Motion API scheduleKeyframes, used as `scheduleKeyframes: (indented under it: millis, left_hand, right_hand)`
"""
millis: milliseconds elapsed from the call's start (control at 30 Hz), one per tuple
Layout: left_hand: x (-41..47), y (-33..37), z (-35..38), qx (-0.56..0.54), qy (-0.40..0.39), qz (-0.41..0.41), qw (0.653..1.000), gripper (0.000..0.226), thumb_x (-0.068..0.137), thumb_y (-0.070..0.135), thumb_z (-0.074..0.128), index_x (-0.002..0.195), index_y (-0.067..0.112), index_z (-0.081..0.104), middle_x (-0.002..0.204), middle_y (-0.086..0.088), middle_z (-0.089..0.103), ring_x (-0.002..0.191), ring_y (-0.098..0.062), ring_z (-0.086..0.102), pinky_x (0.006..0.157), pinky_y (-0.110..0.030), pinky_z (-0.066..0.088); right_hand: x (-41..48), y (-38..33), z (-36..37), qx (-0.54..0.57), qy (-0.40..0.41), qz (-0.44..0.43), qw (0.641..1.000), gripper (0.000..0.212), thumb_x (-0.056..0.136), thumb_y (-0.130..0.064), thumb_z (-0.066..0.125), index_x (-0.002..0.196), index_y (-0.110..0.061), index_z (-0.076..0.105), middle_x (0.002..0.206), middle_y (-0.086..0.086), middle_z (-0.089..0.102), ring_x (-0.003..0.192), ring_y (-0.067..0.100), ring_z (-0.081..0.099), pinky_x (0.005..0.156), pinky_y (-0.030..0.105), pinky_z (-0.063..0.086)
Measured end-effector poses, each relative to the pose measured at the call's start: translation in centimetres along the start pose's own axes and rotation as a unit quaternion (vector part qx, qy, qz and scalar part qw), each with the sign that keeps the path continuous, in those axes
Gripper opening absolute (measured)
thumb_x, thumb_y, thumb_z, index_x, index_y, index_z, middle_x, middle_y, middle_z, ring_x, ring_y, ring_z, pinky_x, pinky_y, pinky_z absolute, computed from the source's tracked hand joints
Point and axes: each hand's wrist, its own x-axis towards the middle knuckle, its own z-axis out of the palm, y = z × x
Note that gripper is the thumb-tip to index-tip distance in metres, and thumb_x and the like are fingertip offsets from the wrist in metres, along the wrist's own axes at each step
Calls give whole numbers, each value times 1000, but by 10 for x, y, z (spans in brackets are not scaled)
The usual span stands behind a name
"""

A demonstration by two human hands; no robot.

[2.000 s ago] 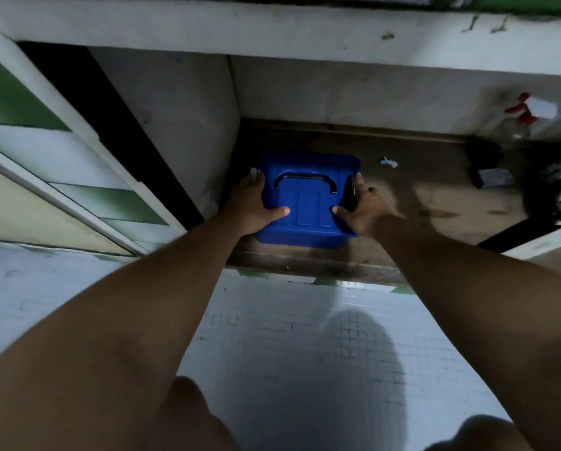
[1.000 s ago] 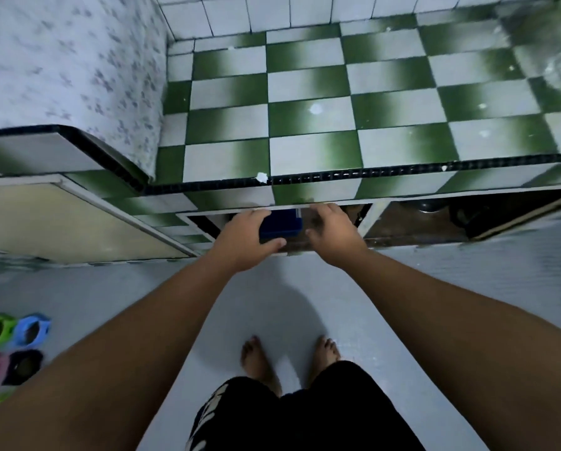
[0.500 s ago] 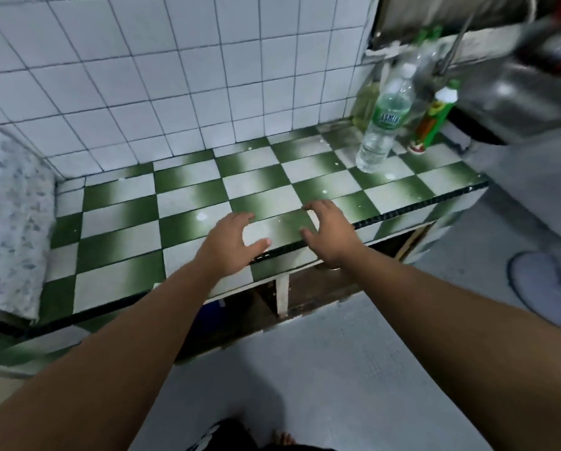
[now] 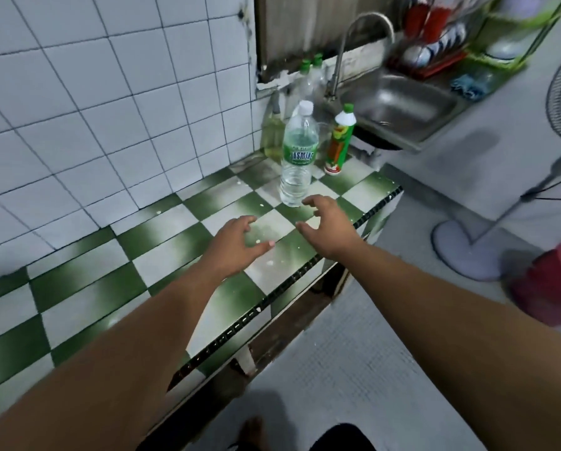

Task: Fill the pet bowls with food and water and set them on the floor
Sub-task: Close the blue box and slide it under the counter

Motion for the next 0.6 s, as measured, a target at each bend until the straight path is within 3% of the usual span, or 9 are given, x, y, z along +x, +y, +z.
scheduleKeyframes:
  millis: [200, 333, 400, 500, 600]
  left_hand:
    - [90, 11, 16, -45, -55, -11, 997, 82, 78, 56, 82, 147, 26, 49, 133, 0, 58, 121, -14, 57, 92, -30, 47]
    - [145, 15, 28, -92, -53, -44, 993, 89, 73, 57, 86, 147, 27, 49, 133, -1, 58, 118, -16, 59, 93, -30, 48]
    - [172, 15, 37, -112, -47, -65, 991, 94, 68, 55, 90, 147, 27, 48, 136, -1, 58, 118, -15, 58, 100, -34, 50]
    - [207, 15, 48, -140, -37, -88, 986, 111, 58, 58, 94, 152, 26, 43, 146, -3, 54, 128, -19, 54, 110, -44, 47]
    - [235, 18, 57, -180, -48, -100, 977, 128, 47, 68, 91, 155, 29, 36, 150, -2, 51, 133, -19, 50, 115, -47, 41]
  right_hand:
    - [68, 19, -23, 72, 50, 36, 995, 58, 86, -36, 74, 134, -16, 50, 132, 3, 55, 108, 13, 56, 95, 31, 49]
    - [130, 34, -36, 153, 51, 60, 985, 83, 78, -42, 82, 143, -13, 40, 137, 4, 53, 116, 17, 56, 91, 26, 47]
    - [160, 39, -40, 199, 42, 52, 978, 95, 75, -41, 85, 148, -12, 33, 144, 5, 48, 125, 15, 51, 98, 23, 44]
    - [199, 47, -41, 240, 1, 29, 970, 102, 74, -40, 85, 153, -15, 25, 151, 5, 43, 126, 8, 43, 108, 28, 40]
    - [229, 57, -35, 263, -42, 8, 964, 102, 72, -44, 86, 152, -19, 29, 145, 1, 50, 128, 11, 51, 109, 39, 47]
